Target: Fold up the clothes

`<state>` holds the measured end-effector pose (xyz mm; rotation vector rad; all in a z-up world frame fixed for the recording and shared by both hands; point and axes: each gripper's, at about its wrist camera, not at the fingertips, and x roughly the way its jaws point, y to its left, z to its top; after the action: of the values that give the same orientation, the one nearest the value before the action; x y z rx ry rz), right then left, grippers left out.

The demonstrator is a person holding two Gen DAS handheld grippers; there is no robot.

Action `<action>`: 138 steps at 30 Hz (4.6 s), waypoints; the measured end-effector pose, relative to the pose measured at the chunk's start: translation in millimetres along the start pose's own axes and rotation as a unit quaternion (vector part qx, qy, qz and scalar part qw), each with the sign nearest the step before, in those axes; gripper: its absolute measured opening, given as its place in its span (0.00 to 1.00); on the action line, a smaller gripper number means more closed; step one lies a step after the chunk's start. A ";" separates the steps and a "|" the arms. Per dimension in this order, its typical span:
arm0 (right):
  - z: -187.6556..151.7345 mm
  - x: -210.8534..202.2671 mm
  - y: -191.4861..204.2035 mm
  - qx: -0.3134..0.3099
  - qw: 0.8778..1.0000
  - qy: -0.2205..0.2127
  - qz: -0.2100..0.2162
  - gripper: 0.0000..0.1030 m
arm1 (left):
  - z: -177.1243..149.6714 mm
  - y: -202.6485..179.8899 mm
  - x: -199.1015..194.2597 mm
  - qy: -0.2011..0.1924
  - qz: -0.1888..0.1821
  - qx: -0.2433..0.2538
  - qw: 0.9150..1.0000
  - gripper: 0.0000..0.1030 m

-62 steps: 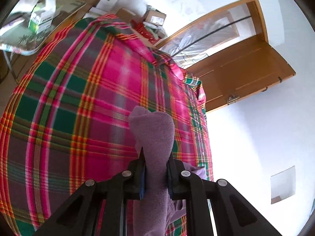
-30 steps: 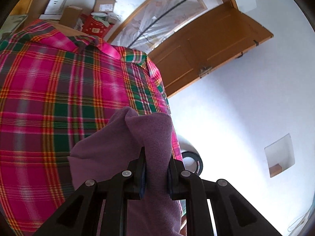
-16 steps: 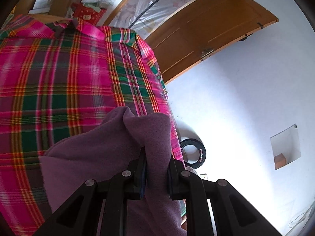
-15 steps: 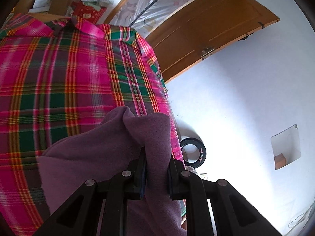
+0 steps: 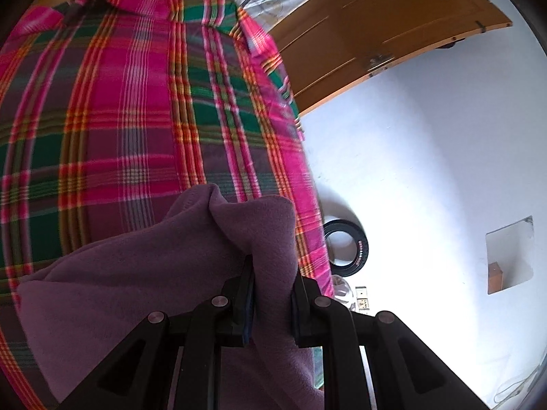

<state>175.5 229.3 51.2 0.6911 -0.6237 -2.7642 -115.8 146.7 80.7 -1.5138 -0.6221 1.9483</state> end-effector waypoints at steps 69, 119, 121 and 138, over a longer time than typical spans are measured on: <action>-26.9 23.6 -18.6 -0.026 0.988 0.053 -0.140 0.21 | -85.2 134.6 -67.8 -0.058 -0.047 -0.039 0.996 0.30; -86.3 71.9 96.8 -0.115 0.974 0.180 0.068 0.04 | -42.9 148.6 -39.1 -0.068 -0.028 -0.088 0.993 0.13; -88.5 72.6 96.9 -0.116 0.974 0.184 0.069 0.04 | -40.8 149.0 -38.0 -0.070 -0.031 -0.092 0.993 0.13; -67.7 49.2 78.6 -0.143 0.962 0.212 0.093 0.07 | -56.9 142.0 -89.8 -0.111 -0.002 -0.056 0.992 0.20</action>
<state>175.0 121.0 13.2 1.0498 -0.1817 -2.3563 -67.8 -17.3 33.1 -1.3692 -0.8403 2.1283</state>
